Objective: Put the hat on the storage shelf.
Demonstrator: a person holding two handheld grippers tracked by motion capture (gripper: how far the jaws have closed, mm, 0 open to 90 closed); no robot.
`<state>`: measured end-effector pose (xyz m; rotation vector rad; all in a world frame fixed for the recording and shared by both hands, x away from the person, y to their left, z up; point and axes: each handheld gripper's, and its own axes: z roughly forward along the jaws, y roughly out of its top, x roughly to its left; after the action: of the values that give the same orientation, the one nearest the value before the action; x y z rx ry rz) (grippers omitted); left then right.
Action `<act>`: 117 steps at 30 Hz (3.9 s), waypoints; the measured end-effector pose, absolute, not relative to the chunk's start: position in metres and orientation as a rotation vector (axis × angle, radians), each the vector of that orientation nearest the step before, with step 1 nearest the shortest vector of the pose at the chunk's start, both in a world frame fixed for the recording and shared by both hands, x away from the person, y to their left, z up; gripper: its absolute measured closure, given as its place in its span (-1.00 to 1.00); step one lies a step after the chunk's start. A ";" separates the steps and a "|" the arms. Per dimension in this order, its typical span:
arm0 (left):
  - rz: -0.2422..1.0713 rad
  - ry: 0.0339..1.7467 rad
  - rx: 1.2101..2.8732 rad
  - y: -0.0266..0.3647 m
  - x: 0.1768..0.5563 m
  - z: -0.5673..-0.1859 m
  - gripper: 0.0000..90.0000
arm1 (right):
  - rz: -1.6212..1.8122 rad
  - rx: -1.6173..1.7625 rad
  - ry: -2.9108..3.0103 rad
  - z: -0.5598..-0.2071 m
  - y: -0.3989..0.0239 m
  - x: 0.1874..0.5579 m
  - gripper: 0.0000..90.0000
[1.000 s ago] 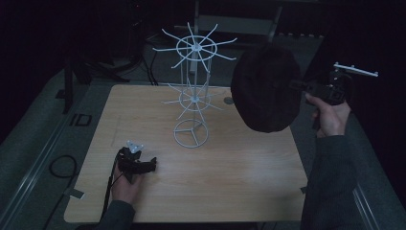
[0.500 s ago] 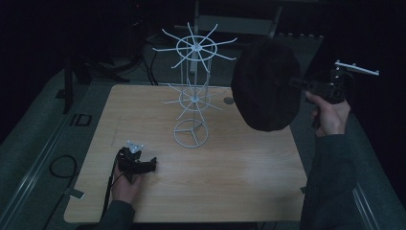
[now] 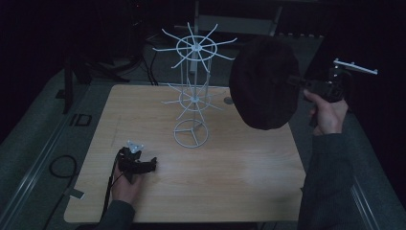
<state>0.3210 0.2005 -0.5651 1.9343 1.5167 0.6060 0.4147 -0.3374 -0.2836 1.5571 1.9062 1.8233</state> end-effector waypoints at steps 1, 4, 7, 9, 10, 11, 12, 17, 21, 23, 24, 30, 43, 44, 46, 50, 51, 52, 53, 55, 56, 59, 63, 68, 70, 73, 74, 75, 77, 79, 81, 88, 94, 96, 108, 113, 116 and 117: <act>0.606 1.517 1.934 0.200 0.321 -0.565 -0.80 | 1.827 1.559 1.906 -0.283 -0.337 0.415 0.75; 0.606 1.517 1.934 0.200 0.321 -0.565 -0.81 | 1.829 1.560 1.900 -0.283 -0.336 0.415 0.75; 0.606 1.516 1.935 0.200 0.321 -0.565 -0.80 | 1.837 1.559 1.894 -0.282 -0.336 0.415 0.75; 0.606 1.516 1.935 0.200 0.321 -0.565 -0.81 | 1.843 1.561 1.889 -0.282 -0.335 0.415 0.75; 0.606 1.516 1.935 0.200 0.321 -0.565 -0.81 | 1.843 1.561 1.889 -0.282 -0.335 0.415 0.75; 0.606 1.516 1.935 0.200 0.321 -0.565 -0.81 | 1.846 1.560 1.885 -0.282 -0.335 0.416 0.75; 0.606 1.516 1.935 0.200 0.321 -0.565 -0.80 | 1.847 1.561 1.881 -0.281 -0.334 0.416 0.75; 0.607 1.517 1.934 0.200 0.321 -0.565 -0.80 | 1.851 1.555 1.886 -0.279 -0.330 0.418 0.75; 0.607 1.517 1.935 0.200 0.321 -0.565 -0.80 | 1.846 1.552 1.887 -0.278 -0.327 0.419 0.75; 0.608 1.516 1.935 0.200 0.321 -0.565 -0.81 | 1.845 1.555 1.890 -0.277 -0.325 0.419 0.75; 0.608 1.517 1.933 0.200 0.321 -0.565 -0.81 | 1.848 1.556 1.890 -0.277 -0.324 0.420 0.75; 0.609 1.516 1.932 0.200 0.321 -0.565 -0.80 | 1.852 1.546 1.903 -0.276 -0.317 0.423 0.75; 0.609 1.516 1.933 0.199 0.321 -0.565 -0.80 | 1.825 1.588 1.931 -0.285 -0.309 0.435 0.74; 0.609 1.517 1.932 0.199 0.321 -0.565 -0.81 | 1.824 1.586 1.933 -0.285 -0.309 0.435 0.74; 0.608 1.517 1.932 0.199 0.321 -0.565 -0.80 | 1.816 1.593 1.941 -0.286 -0.307 0.436 0.74; 0.608 1.517 1.932 0.199 0.321 -0.565 -0.80 | 1.807 1.598 1.951 -0.289 -0.306 0.438 0.74; 0.609 1.516 1.933 0.199 0.321 -0.565 -0.80 | 1.809 1.599 1.953 -0.290 -0.305 0.438 0.74; 0.609 1.516 1.933 0.199 0.321 -0.565 -0.80 | 1.807 1.599 1.955 -0.291 -0.305 0.439 0.74; 0.609 1.516 1.933 0.199 0.321 -0.565 -0.80 | 1.805 1.602 1.959 -0.292 -0.304 0.439 0.74; 0.609 1.516 1.933 0.199 0.321 -0.565 -0.80 | 1.803 1.606 1.965 -0.294 -0.302 0.440 0.74; 0.609 1.515 1.933 0.199 0.321 -0.565 -0.81 | 1.803 1.606 1.965 -0.294 -0.301 0.440 0.74; 0.609 1.516 1.933 0.199 0.321 -0.565 -0.80 | 1.797 1.606 1.969 -0.296 -0.299 0.441 0.74; 0.609 1.515 1.933 0.199 0.321 -0.565 -0.81 | 1.801 1.598 1.971 -0.295 -0.294 0.441 0.74; 0.607 1.515 1.933 0.199 0.321 -0.565 -0.81 | 1.784 1.576 1.968 -0.290 -0.289 0.439 0.74; 0.607 1.515 1.933 0.199 0.321 -0.565 -0.81 | 1.784 1.572 1.968 -0.290 -0.289 0.439 0.74; 0.608 1.515 1.933 0.199 0.321 -0.565 -0.81 | 1.792 1.573 1.961 -0.291 -0.287 0.440 0.73; 0.608 1.515 1.933 0.199 0.321 -0.565 -0.80 | 1.794 1.575 1.961 -0.292 -0.287 0.440 0.74; 0.608 1.515 1.933 0.199 0.321 -0.565 -0.80 | 1.794 1.575 1.962 -0.292 -0.286 0.441 0.73; 0.608 1.515 1.933 0.199 0.321 -0.565 -0.81 | 1.797 1.577 1.959 -0.292 -0.286 0.441 0.73; 0.608 1.515 1.933 0.199 0.321 -0.565 -0.81 | 1.797 1.578 1.955 -0.292 -0.286 0.441 0.73; 0.607 1.515 1.933 0.199 0.321 -0.565 -0.81 | 1.785 1.573 1.961 -0.292 -0.283 0.441 0.73; 0.608 1.514 1.935 0.199 0.321 -0.565 -0.80 | 1.753 1.567 1.985 -0.296 -0.275 0.443 0.71; 0.609 1.515 1.933 0.199 0.321 -0.565 -0.81 | 1.744 1.574 2.010 -0.302 -0.273 0.445 0.70; 0.608 1.514 1.934 0.199 0.321 -0.565 -0.80 | 1.744 1.573 2.018 -0.304 -0.272 0.446 0.70; 0.607 1.515 1.936 0.198 0.321 -0.565 -0.81 | 1.767 1.586 2.041 -0.315 -0.267 0.450 0.67; 0.607 1.516 1.934 0.198 0.321 -0.565 -0.80 | 1.763 1.581 2.047 -0.318 -0.264 0.451 0.62; 0.607 1.516 1.934 0.198 0.321 -0.565 -0.81 | 1.765 1.577 2.048 -0.318 -0.264 0.451 0.60; 0.607 1.516 1.934 0.198 0.321 -0.565 -0.81 | 1.766 1.575 2.048 -0.319 -0.264 0.451 0.59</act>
<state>0.3211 0.1981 -0.5652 1.9340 1.5159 0.6069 0.4508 -0.2636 -0.3186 1.5749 2.0481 1.7659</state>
